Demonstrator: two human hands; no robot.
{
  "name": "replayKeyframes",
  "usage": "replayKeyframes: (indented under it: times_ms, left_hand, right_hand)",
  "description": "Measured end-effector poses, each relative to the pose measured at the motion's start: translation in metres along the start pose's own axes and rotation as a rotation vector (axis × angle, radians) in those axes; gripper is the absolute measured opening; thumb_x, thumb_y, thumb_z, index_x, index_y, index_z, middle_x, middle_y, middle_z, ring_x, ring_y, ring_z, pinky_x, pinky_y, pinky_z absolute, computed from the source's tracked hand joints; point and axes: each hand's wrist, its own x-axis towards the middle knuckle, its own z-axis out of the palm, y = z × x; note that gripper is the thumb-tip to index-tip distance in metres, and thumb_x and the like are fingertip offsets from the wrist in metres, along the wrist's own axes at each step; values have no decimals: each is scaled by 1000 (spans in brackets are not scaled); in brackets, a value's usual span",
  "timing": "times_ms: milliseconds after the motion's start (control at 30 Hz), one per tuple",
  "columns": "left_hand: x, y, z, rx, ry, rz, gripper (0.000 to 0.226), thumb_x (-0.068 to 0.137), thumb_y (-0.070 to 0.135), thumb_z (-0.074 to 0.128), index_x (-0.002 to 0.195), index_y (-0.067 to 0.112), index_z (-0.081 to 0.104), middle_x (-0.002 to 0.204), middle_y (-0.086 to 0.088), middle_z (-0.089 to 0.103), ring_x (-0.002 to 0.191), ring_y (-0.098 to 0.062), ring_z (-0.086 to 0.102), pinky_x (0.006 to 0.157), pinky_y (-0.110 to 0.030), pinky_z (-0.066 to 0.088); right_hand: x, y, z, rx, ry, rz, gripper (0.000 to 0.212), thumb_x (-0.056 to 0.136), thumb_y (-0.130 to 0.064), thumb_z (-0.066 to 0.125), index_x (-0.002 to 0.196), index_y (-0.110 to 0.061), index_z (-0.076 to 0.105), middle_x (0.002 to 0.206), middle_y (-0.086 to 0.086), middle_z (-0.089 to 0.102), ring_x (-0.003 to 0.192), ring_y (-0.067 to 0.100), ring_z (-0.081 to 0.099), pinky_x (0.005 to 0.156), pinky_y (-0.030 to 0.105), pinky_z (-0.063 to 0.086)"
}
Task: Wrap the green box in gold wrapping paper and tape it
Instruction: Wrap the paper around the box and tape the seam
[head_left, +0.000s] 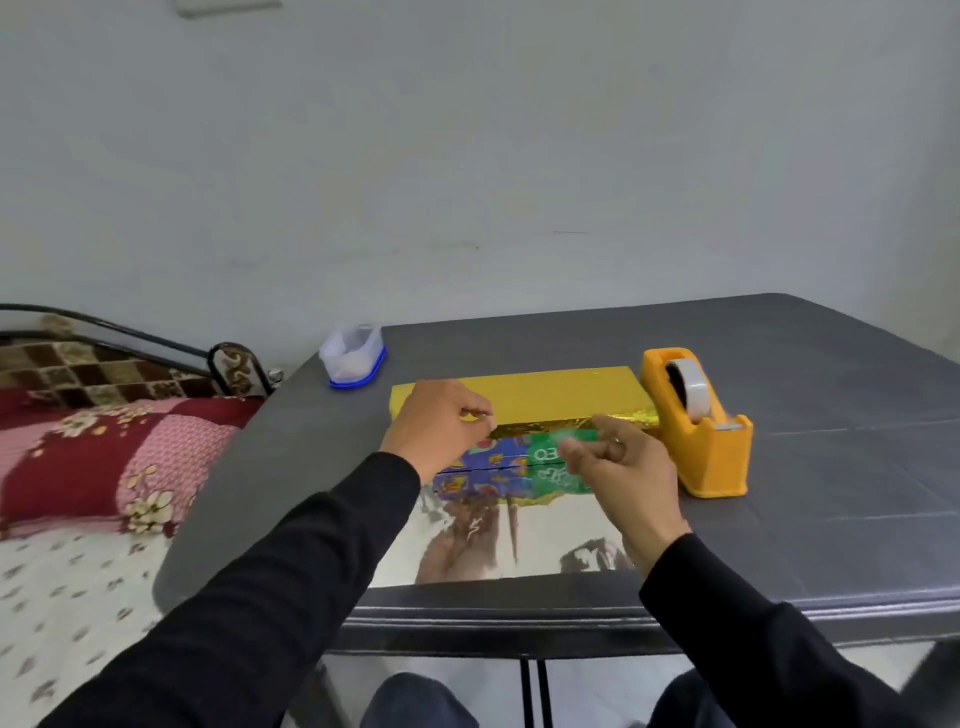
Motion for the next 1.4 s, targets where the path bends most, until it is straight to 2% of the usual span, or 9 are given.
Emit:
replayKeyframes:
  times_ms: [100,167,400,633,833,900,1000,1200,1400]
  left_hand:
    - [-4,-7,-2,64,-21,9,14,91,27,73,101,24,82,96,11,69,89,-7,63,83,-25,50]
    - [-5,-11,-2,76,-21,6,15,91,26,73,103,25,82,100,9,72,90,-9,64,83,-26,51]
    - [-4,-17,0,51,-8,10,15,91,27,75,104,24,82,101,8,72,91,-9,65,79,-22,48]
    - [-1,-22,1,31,-3,20,15,90,27,76,104,24,82,101,7,72,89,-8,63,78,-22,48]
    - [0,-22,3,12,-4,4,15,90,26,76,103,24,82,101,7,72,90,-8,64,78,-21,48]
    - [0,-22,2,13,-7,-4,14,91,26,76,103,24,82,100,8,71,90,-8,63,78,-20,47]
    - [-1,-21,2,10,-11,-9,13,91,25,76,101,23,83,100,7,71,91,-9,63,79,-22,48]
    - [0,-21,2,6,-17,-18,14,90,25,76,103,23,83,100,7,71,91,-9,63,80,-25,50]
    - [0,-17,1,16,-17,-38,11,89,22,77,98,22,83,94,12,67,86,-5,61,78,-20,47]
  right_hand:
    - [0,0,29,-43,33,2,23,87,-28,82,103,-16,70,80,-3,77,73,6,74,73,26,60]
    - [2,1,46,-66,43,5,19,86,-29,83,89,-17,68,77,-1,76,73,12,74,68,27,59]
    - [20,9,72,-165,115,76,32,85,-31,80,69,-20,55,75,6,74,80,26,72,83,47,59]
    - [31,8,77,-299,141,106,36,84,-38,76,65,-21,51,63,2,73,71,21,72,74,46,62]
    - [39,1,71,-526,108,77,37,90,-41,75,67,-16,62,62,0,70,54,8,69,56,24,52]
    - [41,2,68,-633,76,97,40,88,-50,74,71,-15,65,68,2,69,64,15,65,56,25,46]
    - [40,8,65,-741,12,109,34,88,-50,73,85,-16,66,85,6,70,75,24,68,68,35,60]
    - [39,-1,66,-734,52,-86,48,91,-52,71,64,-18,50,65,0,58,62,21,55,59,27,41]
    - [38,4,65,-965,3,-171,30,100,-45,60,81,-21,58,81,1,66,72,22,60,69,31,56]
